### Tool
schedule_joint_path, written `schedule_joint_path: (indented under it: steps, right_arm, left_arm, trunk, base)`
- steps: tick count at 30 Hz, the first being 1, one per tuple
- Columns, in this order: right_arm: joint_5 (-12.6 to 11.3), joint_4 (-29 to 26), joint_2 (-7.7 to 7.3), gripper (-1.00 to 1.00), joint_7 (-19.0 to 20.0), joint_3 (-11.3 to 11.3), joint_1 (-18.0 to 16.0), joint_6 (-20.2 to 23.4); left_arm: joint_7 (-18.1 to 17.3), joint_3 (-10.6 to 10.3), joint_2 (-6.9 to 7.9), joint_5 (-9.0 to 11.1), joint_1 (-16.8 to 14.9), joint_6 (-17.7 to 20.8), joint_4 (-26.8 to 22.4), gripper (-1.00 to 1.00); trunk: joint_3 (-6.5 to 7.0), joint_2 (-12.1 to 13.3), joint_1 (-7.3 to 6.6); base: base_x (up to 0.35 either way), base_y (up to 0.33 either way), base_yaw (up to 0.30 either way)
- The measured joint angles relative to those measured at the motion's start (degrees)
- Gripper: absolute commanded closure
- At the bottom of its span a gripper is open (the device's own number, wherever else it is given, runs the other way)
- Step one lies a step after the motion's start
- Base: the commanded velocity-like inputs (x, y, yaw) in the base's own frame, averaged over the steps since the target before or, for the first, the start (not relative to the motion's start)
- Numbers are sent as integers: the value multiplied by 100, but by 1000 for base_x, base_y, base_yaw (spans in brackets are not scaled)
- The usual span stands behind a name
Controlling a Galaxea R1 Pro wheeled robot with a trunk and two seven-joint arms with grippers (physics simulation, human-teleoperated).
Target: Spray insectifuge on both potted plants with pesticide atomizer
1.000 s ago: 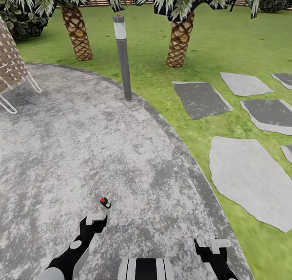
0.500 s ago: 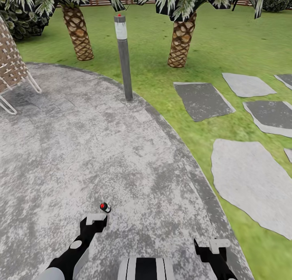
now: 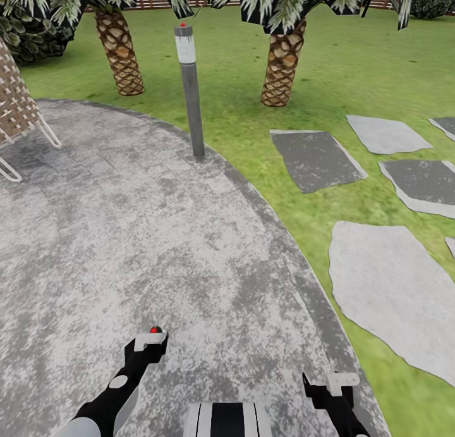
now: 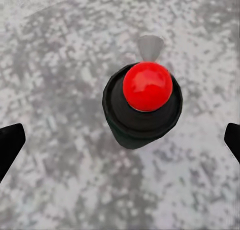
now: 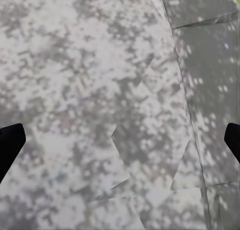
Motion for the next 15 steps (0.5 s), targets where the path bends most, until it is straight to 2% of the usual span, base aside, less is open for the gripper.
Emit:
schedule_joint_path:
  steps: [5, 15]
  right_arm:
    - [0, -1, 0, -100, 0, -1, 0, 1]
    - [0, 0, 0, -100, 0, 8, 0, 0]
  left_arm:
    - [0, -1, 0, 0, -2, 0, 0, -100]
    - [0, 0, 9, 3, 0, -10, 1, -100]
  trunk:
    - [0, 0, 0]
    - [0, 0, 0]
  base:
    - [28, -91, 0]
    - [3, -9, 0]
